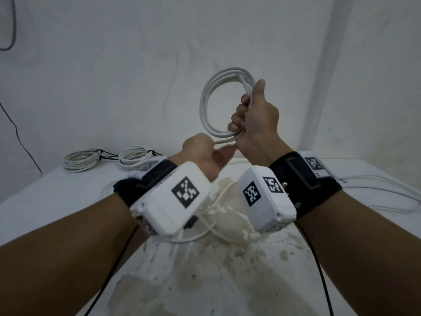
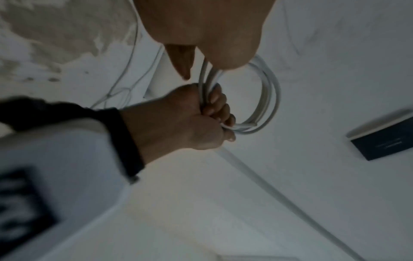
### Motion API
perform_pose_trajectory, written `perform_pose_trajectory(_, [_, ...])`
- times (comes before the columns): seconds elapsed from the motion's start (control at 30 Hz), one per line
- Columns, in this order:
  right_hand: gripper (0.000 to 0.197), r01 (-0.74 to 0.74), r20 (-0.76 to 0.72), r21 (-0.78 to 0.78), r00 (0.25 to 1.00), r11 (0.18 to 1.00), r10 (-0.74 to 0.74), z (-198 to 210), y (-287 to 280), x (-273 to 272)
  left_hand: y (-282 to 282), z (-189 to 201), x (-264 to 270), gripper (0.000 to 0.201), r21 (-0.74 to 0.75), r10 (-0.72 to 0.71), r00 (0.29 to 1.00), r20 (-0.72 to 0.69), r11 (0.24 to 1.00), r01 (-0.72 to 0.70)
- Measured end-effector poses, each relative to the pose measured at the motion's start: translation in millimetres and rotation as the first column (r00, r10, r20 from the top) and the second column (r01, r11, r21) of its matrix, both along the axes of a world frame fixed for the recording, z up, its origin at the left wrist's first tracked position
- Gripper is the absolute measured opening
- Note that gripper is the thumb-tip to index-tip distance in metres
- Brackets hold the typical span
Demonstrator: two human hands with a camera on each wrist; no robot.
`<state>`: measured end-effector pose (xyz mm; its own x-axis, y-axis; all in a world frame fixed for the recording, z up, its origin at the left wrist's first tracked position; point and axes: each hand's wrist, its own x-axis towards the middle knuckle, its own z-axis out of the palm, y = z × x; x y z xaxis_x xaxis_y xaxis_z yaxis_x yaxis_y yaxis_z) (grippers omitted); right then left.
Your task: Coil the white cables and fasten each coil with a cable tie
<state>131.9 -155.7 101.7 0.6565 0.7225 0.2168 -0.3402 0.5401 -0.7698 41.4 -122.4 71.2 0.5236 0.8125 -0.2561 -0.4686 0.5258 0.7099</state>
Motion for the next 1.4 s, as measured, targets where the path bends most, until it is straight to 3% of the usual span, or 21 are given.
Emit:
perform_pose_trajectory(0.07, [0.049, 0.041, 0.022, -0.031, 0.999, 0.999, -0.04, -2.3, -3.7, 4.0, 0.6, 8.9, 1.6, 0.029, 0.004, 0.141, 0.987, 0.071, 0.99, -0.142])
perform_pose_trajectory(0.23, [0.049, 0.105, 0.029, -0.058, 0.994, 0.993, -0.104, -2.5, -16.7, 22.2, -0.1, 15.7, -0.1, 0.027, 0.053, 0.175, 0.984, -0.028, 0.983, -0.174])
perform_pose_trajectory(0.4, [0.049, 0.072, -0.001, -0.08, 0.997, 0.994, -0.072, -12.0, -18.5, 26.1, 6.4, 19.1, 7.7, 0.018, 0.383, 0.283, 0.925, -0.253, 0.908, -0.173])
perform_pose_trajectory(0.47, [0.049, 0.034, -0.03, -0.075, 0.999, 0.997, -0.036, -16.3, -18.2, 25.0, 12.4, 22.2, 9.5, 0.024, 0.604, 0.373, 0.88, -0.293, 0.786, -0.132])
perform_pose_trajectory(0.53, [0.049, -0.016, -0.079, -0.06, 0.997, 0.998, 0.011, -20.1, -17.8, 24.4, 16.9, 23.6, 7.8, 0.037, 0.835, 0.523, 0.789, -0.322, 0.549, -0.024])
perform_pose_trajectory(0.6, [0.049, -0.076, -0.137, -0.026, 0.988, 0.997, 0.072, -23.6, -17.8, 24.1, 21.1, 22.2, 3.8, 0.043, 0.927, 0.629, 0.705, -0.329, 0.358, 0.113])
perform_pose_trajectory(0.7, [0.05, -0.095, -0.152, -0.013, 0.984, 0.995, 0.091, -26.3, -18.3, 23.2, 28.2, 19.8, 1.3, 0.039, 0.928, 0.612, 0.708, -0.353, 0.325, 0.182])
perform_pose_trajectory(0.8, [0.05, -0.054, -0.086, -0.066, 0.995, 0.996, 0.048, -26.4, -19.5, 19.3, 24.2, 25.0, 0.9, 0.032, 0.884, 0.433, 0.833, -0.345, 0.448, 0.134])
perform_pose_trajectory(0.9, [0.048, -0.032, -0.003, -0.14, 0.999, 0.99, 0.032, -27.4, -17.6, 11.7, 20.4, 33.6, 1.6, 0.033, 0.865, 0.402, 0.862, -0.308, 0.496, 0.078])
perform_pose_trajectory(1.07, [0.048, -0.078, 0.108, -0.242, 0.988, 0.967, 0.107, -30.7, -12.3, -2.8, 30.5, 43.8, -3.2, 0.039, 0.924, 0.516, 0.781, -0.353, 0.325, 0.202])
perform_pose_trajectory(1.3, [0.047, -0.169, 0.196, -0.328, 0.95, 0.929, 0.242, -34.5, -11.9, -9.7, 43.7, 58.8, -35.7, 0.036, 0.81, 0.314, 0.747, -0.586, 0.229, 0.54])
perform_pose_trajectory(1.4, [0.048, -0.182, 0.202, -0.339, 0.944, 0.923, 0.261, -35.1, -8.6, -12.9, 43.2, 62.5, -43.2, 0.041, 0.787, 0.343, 0.714, -0.61, 0.162, 0.595])
